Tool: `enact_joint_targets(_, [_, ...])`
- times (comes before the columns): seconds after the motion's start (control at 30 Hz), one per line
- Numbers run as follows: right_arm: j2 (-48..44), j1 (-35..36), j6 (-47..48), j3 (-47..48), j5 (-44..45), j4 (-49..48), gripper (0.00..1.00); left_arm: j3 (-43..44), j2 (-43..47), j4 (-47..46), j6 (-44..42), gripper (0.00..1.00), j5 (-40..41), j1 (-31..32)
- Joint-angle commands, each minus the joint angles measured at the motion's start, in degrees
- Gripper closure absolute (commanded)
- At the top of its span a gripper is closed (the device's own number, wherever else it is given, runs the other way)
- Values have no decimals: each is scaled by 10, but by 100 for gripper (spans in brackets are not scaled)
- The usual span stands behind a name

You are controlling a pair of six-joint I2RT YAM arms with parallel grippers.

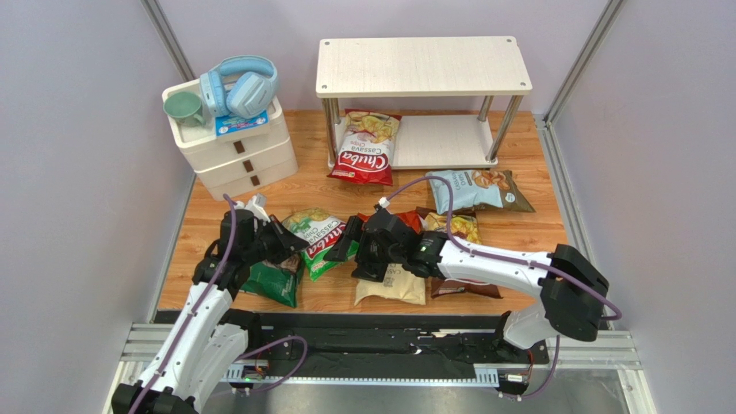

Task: Place and organize the chips bags onto the shelf

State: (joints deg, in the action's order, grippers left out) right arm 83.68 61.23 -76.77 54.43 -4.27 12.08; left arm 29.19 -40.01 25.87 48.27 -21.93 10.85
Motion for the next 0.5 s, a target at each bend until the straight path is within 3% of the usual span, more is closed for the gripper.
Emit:
enact_joint_targets(0.0, [19, 3, -23, 29, 44, -34, 0, 14, 8, -17, -4, 100, -10, 3])
enact_joint_targets(0.2, [9, 3, -59, 14, 142, -32, 2, 17, 12, -3, -14, 100, -10, 3])
enact_joint_targets(0.47, [3, 3, -111, 1, 177, -75, 11, 15, 15, 3, -27, 100, -14, 3])
